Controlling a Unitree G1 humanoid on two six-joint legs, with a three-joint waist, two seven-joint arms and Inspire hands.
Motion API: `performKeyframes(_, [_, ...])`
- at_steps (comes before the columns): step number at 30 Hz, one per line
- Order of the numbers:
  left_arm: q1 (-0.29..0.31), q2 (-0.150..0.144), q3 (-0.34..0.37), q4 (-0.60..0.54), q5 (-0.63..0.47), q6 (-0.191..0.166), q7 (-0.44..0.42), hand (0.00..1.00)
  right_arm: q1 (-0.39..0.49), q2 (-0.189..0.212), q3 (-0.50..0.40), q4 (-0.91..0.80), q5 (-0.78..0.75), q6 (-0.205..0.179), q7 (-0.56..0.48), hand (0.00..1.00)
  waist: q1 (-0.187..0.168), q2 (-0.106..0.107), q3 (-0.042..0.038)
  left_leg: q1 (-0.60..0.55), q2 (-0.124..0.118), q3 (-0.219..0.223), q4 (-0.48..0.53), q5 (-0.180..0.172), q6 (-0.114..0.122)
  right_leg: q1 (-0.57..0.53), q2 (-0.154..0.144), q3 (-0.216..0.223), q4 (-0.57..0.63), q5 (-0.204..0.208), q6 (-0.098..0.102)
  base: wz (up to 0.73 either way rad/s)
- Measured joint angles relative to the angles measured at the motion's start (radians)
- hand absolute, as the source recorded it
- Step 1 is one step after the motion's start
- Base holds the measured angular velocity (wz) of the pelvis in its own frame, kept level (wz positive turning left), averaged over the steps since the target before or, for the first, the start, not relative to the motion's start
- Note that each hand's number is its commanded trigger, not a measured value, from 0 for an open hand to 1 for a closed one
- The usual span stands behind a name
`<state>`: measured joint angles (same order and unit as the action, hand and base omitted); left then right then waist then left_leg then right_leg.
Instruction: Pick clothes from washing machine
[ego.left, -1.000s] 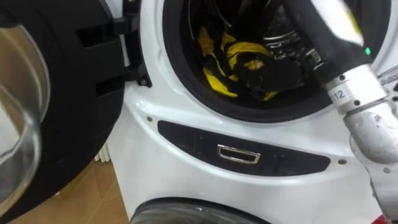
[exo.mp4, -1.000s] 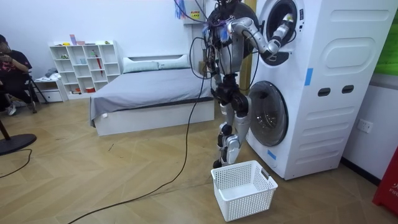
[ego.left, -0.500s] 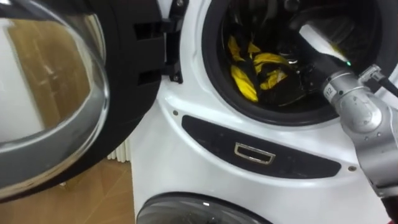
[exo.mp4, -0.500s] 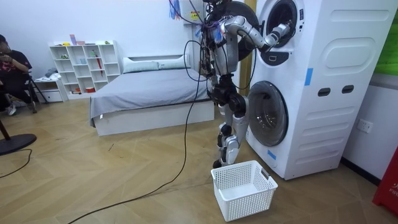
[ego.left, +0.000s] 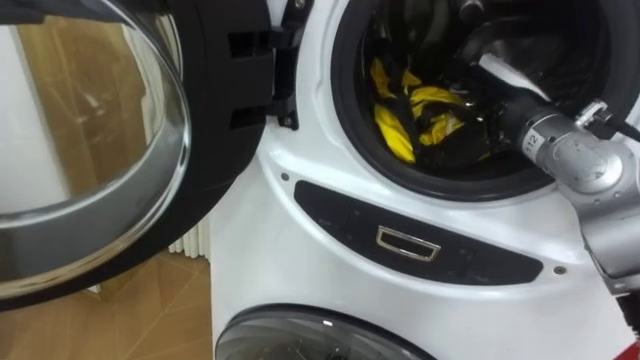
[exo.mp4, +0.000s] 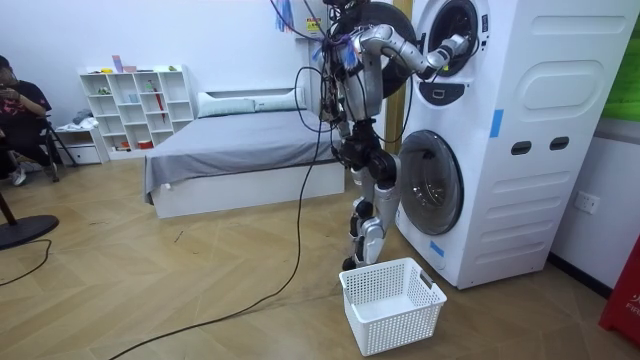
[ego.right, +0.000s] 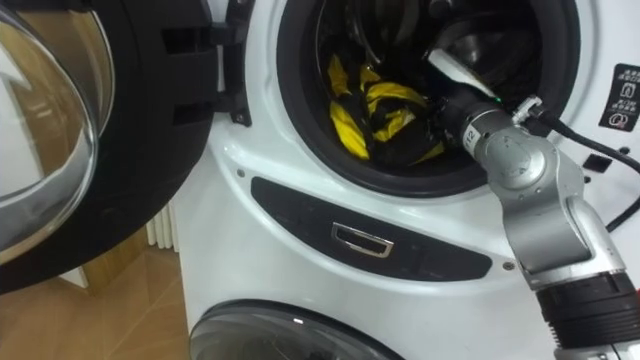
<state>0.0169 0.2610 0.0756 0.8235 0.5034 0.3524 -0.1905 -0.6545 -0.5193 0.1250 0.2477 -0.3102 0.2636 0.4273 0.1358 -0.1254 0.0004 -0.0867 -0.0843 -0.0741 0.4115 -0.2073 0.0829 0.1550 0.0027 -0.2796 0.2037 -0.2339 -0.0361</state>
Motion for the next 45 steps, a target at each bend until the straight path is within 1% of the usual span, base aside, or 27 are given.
performKeyframes(1, [-0.003, 0.001, 0.000, 0.000, 0.000, 0.002, -0.001, 0.00, 0.000, -0.003, 0.000, 0.004, 0.003, 0.001, 0.025, 0.77, 0.002, 0.000, -0.0001, 0.001, 0.000, -0.001, 0.001, 0.000, 0.000, 0.002, 0.001, -0.001, 0.000, 0.000, 0.000, 0.00])
performKeyframes(2, [-0.003, 0.005, -0.001, 0.000, 0.000, 0.003, -0.007, 0.00, 0.001, -0.007, 0.001, 0.010, 0.013, 0.000, 0.050, 1.00, 0.006, 0.001, 0.0001, 0.003, 0.001, -0.001, 0.003, -0.001, 0.000, 0.005, 0.001, -0.001, 0.000, 0.000, 0.000, 0.00])
performKeyframes(4, [-0.003, 0.012, -0.002, -0.001, 0.000, 0.003, -0.027, 0.00, 0.004, -0.019, 0.002, 0.011, 0.035, 0.000, 0.074, 1.00, 0.009, 0.001, 0.0001, 0.002, 0.001, -0.001, 0.004, -0.002, 0.000, 0.006, 0.001, -0.002, 0.000, 0.000, 0.000, 0.02])
performKeyframes(6, [-0.004, 0.027, -0.002, -0.005, 0.000, 0.005, -0.057, 0.00, 0.009, -0.026, 0.004, 0.011, 0.053, 0.000, 0.088, 1.00, 0.012, 0.002, 0.0002, 0.001, 0.000, -0.004, 0.005, -0.002, 0.000, 0.006, 0.003, -0.005, 0.000, -0.001, 0.001, 0.02])
performKeyframes(8, [-0.007, 0.040, -0.002, -0.006, 0.001, 0.005, -0.082, 0.00, 0.022, -0.035, 0.003, 0.013, 0.076, 0.000, 0.085, 1.00, 0.023, 0.004, 0.0000, 0.007, -0.001, -0.005, 0.002, -0.002, 0.000, 0.011, 0.003, -0.005, -0.001, -0.001, 0.001, 0.00])
performKeyframes(11, [-0.007, 0.049, -0.004, -0.006, 0.001, 0.004, -0.097, 0.00, 0.042, -0.040, -0.015, 0.012, 0.077, -0.001, 0.050, 1.00, 0.032, 0.006, -0.0002, 0.016, -0.007, -0.015, 0.002, -0.004, 0.002, 0.027, 0.003, -0.014, -0.008, -0.002, 0.003, 0.09])
performKeyframes(13, [-0.007, 0.053, -0.006, -0.002, 0.001, 0.004, -0.101, 0.00, 0.051, -0.040, -0.025, 0.012, 0.075, -0.002, 0.041, 1.00, 0.034, 0.007, 0.0004, 0.021, -0.010, -0.020, 0.002, -0.005, 0.003, 0.037, 0.003, -0.020, -0.016, -0.001, 0.003, 0.09])
performKeyframes(17, [-0.007, 0.068, -0.036, 0.002, 0.001, 0.003, -0.100, 0.00, 0.058, -0.046, -0.028, 0.012, 0.075, -0.004, 0.016, 1.00, 0.039, 0.010, 0.0008, 0.023, -0.014, -0.023, 0.003, -0.007, 0.005, 0.039, 0.001, -0.022, -0.016, -0.005, 0.008, 0.03])
performKeyframes(21, [-0.005, 0.069, -0.041, 0.001, 0.001, 0.003, -0.098, 0.00, 0.060, -0.049, -0.028, 0.007, 0.077, -0.005, 0.009, 1.00, 0.040, 0.011, 0.0000, 0.023, -0.014, -0.021, 0.003, -0.009, 0.008, 0.037, -0.001, -0.017, -0.014, -0.005, 0.008, 0.00])
performKeyframes(23, [-0.005, 0.069, -0.041, 0.001, 0.001, -0.002, -0.102, 0.00, 0.069, -0.055, -0.029, -0.006, 0.076, -0.012, 0.004, 1.00, 0.041, 0.013, -0.0014, 0.023, -0.015, -0.020, 0.003, -0.011, 0.010, 0.034, 0.002, 0.005, -0.012, -0.004, 0.008, 0.00])
performKeyframes(24, [-0.005, 0.069, -0.041, 0.000, 0.001, -0.004, -0.103, 0.00, 0.073, -0.060, -0.029, -0.013, 0.076, -0.012, 0.003, 1.00, 0.042, 0.015, -0.0020, 0.023, -0.015, -0.021, 0.003, -0.012, 0.010, 0.033, 0.003, 0.009, -0.010, -0.003, 0.008, 0.00])
performKeyframes(26, [-0.004, 0.069, -0.040, -0.009, 0.001, -0.005, -0.105, 0.00, 0.089, -0.072, -0.029, -0.039, 0.076, -0.012, 0.000, 1.00, 0.047, 0.020, -0.0036, 0.024, -0.014, -0.021, 0.001, -0.013, 0.011, 0.018, 0.003, 0.030, 0.016, -0.001, 0.008, 0.00])
performKeyframes(31, [-0.004, 0.069, -0.040, -0.032, 0.002, -0.010, -0.110, 0.00, 0.099, -0.075, -0.030, -0.067, 0.071, -0.012, -0.002, 1.00, 0.046, 0.024, -0.0043, 0.032, -0.013, -0.024, -0.005, -0.011, 0.013, 0.020, 0.003, 0.035, 0.024, 0.002, 0.011, 0.00])
performKeyframes(33, [-0.004, 0.069, -0.040, -0.036, 0.002, -0.010, -0.115, 0.00, 0.100, -0.075, -0.031, -0.069, 0.071, -0.013, -0.003, 1.00, 0.040, 0.024, -0.0044, 0.032, -0.013, -0.028, -0.003, -0.010, 0.016, 0.022, 0.004, 0.037, 0.025, 0.003, 0.013, 0.06])
performKeyframes(35, [-0.004, 0.070, -0.041, -0.038, 0.002, -0.013, -0.125, 0.00, 0.104, -0.075, -0.032, -0.096, 0.069, -0.010, -0.012, 1.00, 0.035, 0.031, -0.0063, 0.033, -0.012, -0.028, -0.001, -0.011, 0.017, 0.020, 0.007, 0.066, 0.028, 0.005, 0.016, 0.00])
performKeyframes(37, [-0.004, 0.071, -0.039, -0.039, 0.002, -0.026, -0.130, 0.00, 0.110, -0.075, -0.039, -0.112, 0.060, -0.012, -0.014, 1.00, 0.035, 0.041, -0.0055, 0.038, -0.012, -0.024, -0.004, -0.012, 0.018, 0.020, 0.007, 0.077, 0.034, 0.006, 0.017, -0.06])
performKeyframes(38, [-0.004, 0.071, -0.035, -0.039, 0.003, -0.033, -0.138, 0.00, 0.113, -0.075, -0.039, -0.128, 0.047, -0.011, -0.014, 1.00, 0.035, 0.048, -0.0087, 0.040, -0.012, -0.019, -0.007, -0.013, 0.018, 0.019, 0.007, 0.086, 0.034, 0.006, 0.017, -0.10])
performKeyframes(39, [-0.004, 0.071, -0.032, -0.039, 0.003, -0.036, -0.142, 0.00, 0.118, -0.075, -0.039, -0.145, 0.035, -0.010, -0.014, 1.00, 0.034, 0.051, -0.0098, 0.041, -0.012, -0.017, -0.010, -0.014, 0.017, 0.017, 0.006, 0.089, 0.034, 0.006, 0.017, -0.11])
performKeyframes(40, [-0.004, 0.072, -0.021, -0.039, 0.002, -0.038, -0.150, 0.00, 0.129, -0.075, -0.039, -0.187, 0.018, -0.009, -0.014, 1.00, 0.031, 0.058, -0.0092, 0.041, -0.012, -0.013, -0.018, -0.014, 0.017, 0.012, 0.004, 0.089, 0.036, 0.006, 0.017, -0.16])
performKeyframes(41, [-0.004, 0.072, -0.008, -0.040, 0.002, -0.038, -0.158, 0.00, 0.140, -0.074, -0.039, -0.234, -0.002, -0.008, -0.013, 1.00, 0.029, 0.064, -0.0082, 0.040, -0.010, -0.005, -0.025, -0.011, 0.021, 0.004, 0.003, 0.094, 0.039, 0.006, 0.017, -0.15])
performKeyframes(43, [-0.004, 0.074, 0.004, -0.043, 0.003, -0.038, -0.175, 0.00, 0.162, -0.074, -0.042, -0.310, -0.018, -0.004, -0.012, 1.00, 0.024, 0.066, -0.0083, 0.043, -0.010, 0.003, -0.038, -0.008, 0.023, 0.001, 0.001, 0.098, 0.033, 0.006, 0.017, -0.16])
performKeyframes(44, [-0.004, 0.073, 0.003, -0.044, 0.002, -0.038, -0.178, 0.00, 0.176, -0.072, -0.042, -0.354, -0.017, -0.003, -0.012, 1.00, 0.021, 0.072, -0.0073, 0.047, -0.006, 0.013, -0.042, -0.008, 0.023, 0.001, 0.002, 0.111, 0.032, 0.006, 0.018, -0.16])
performKeyframes(45, [-0.004, 0.073, 0.003, -0.045, 0.001, -0.039, -0.180, 0.00, 0.187, -0.071, -0.042, -0.384, -0.017, -0.001, -0.012, 1.00, 0.019, 0.073, -0.0088, 0.049, -0.005, 0.016, -0.044, -0.008, 0.023, 0.001, 0.002, 0.117, 0.032, 0.007, 0.018, -0.17])
